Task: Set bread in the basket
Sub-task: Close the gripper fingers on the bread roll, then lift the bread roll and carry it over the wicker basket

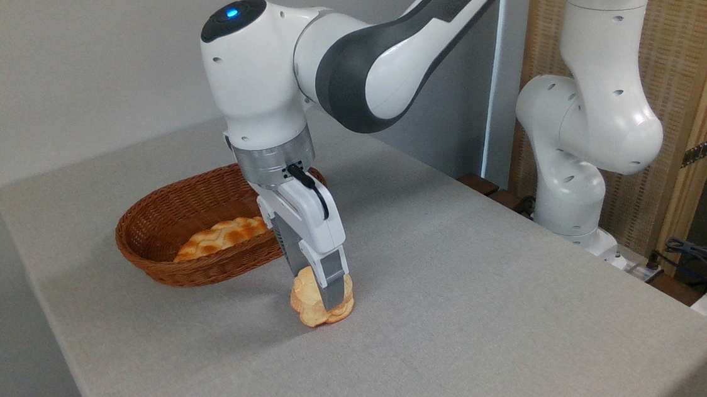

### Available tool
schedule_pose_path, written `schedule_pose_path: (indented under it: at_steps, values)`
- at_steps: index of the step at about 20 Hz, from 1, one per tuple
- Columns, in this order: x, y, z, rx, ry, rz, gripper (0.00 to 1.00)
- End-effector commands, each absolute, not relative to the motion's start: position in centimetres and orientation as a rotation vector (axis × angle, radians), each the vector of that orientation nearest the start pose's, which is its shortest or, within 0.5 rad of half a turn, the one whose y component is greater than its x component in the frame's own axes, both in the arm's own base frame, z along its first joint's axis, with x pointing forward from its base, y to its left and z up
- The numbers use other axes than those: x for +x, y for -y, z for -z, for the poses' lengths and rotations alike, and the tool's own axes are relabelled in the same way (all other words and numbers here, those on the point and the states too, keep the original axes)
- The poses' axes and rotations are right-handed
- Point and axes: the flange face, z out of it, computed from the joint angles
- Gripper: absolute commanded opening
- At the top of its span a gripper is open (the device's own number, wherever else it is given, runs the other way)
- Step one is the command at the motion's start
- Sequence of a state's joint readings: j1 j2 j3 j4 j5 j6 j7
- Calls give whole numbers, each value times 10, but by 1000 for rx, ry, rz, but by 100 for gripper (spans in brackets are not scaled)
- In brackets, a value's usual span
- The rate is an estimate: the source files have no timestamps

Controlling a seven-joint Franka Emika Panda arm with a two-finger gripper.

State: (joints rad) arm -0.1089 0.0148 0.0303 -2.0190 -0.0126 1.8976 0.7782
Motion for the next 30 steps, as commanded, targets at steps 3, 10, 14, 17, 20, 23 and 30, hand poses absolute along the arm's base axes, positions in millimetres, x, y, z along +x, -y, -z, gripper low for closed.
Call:
schedule_pose_path:
  at_steps: [3,10,14,17,20,23,30]
  values:
    - [536,41,-432,-2903,-1343,-224,100]
    - [536,44,-425,-2901,-1360,-251,100]
    - [534,43,-423,-2906,-1360,-282,100]
    - [534,44,-419,-2906,-1363,-296,97]
    - [534,45,-419,-2904,-1367,-296,69]
    - [535,45,-417,-2904,-1367,-298,41]
    - [535,46,-419,-2903,-1369,-294,41]
